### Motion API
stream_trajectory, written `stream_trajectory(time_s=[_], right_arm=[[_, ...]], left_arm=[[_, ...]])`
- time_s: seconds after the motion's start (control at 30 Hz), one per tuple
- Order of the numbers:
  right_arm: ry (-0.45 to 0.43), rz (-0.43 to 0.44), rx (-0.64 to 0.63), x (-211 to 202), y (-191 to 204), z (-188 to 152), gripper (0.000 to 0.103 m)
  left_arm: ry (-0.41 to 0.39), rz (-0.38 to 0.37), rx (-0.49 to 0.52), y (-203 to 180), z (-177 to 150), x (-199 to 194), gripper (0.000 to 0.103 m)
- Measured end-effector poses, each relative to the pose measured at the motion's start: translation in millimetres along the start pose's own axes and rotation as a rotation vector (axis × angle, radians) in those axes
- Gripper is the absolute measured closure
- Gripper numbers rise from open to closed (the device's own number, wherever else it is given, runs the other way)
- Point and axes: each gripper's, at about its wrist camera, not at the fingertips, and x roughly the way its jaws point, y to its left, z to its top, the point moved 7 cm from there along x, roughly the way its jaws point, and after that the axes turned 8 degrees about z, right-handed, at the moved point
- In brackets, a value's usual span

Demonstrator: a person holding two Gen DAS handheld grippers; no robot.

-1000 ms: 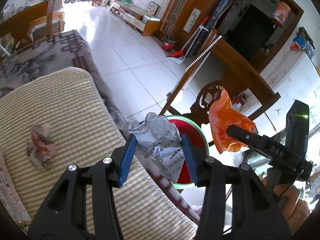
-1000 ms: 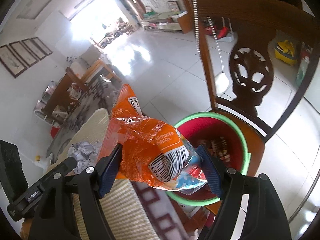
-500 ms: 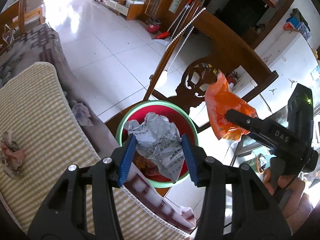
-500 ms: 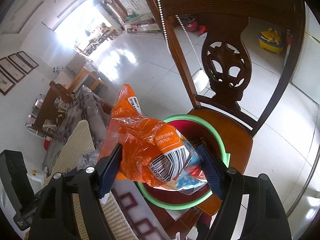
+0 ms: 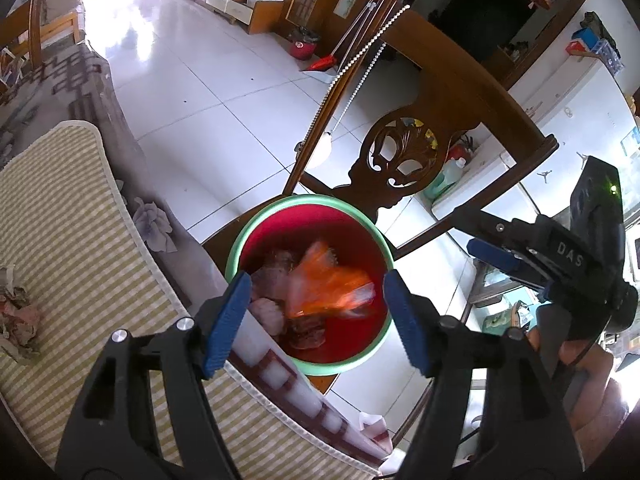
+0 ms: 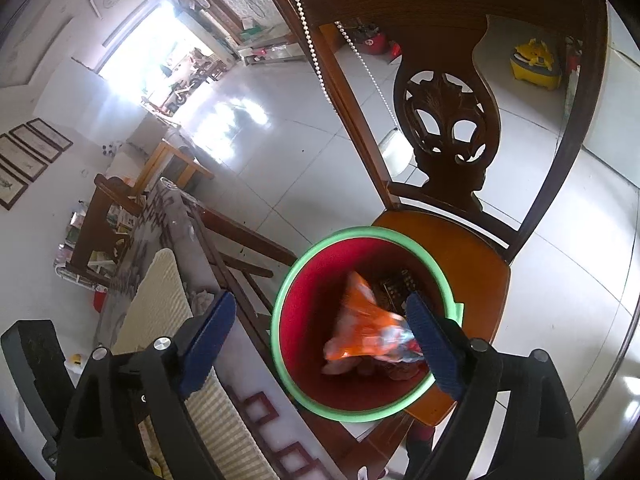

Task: Collect trash
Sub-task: 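Open both tools above the red bin to drop the paper and bag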

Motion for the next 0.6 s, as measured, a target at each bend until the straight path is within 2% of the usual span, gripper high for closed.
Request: stream_trajectory(time_s=[0.33, 0.6], right_arm=[[0.007, 0.018, -0.041, 5, 24, -4, 0.019], [0.049, 0.062, -0.109, 23, 67, -19, 0.019]], left_arm=[[-0.042, 0.016, -0.02, 19, -4, -24, 0.037], [-0.07, 0.059, -0.087, 57, -19, -48, 0.036]])
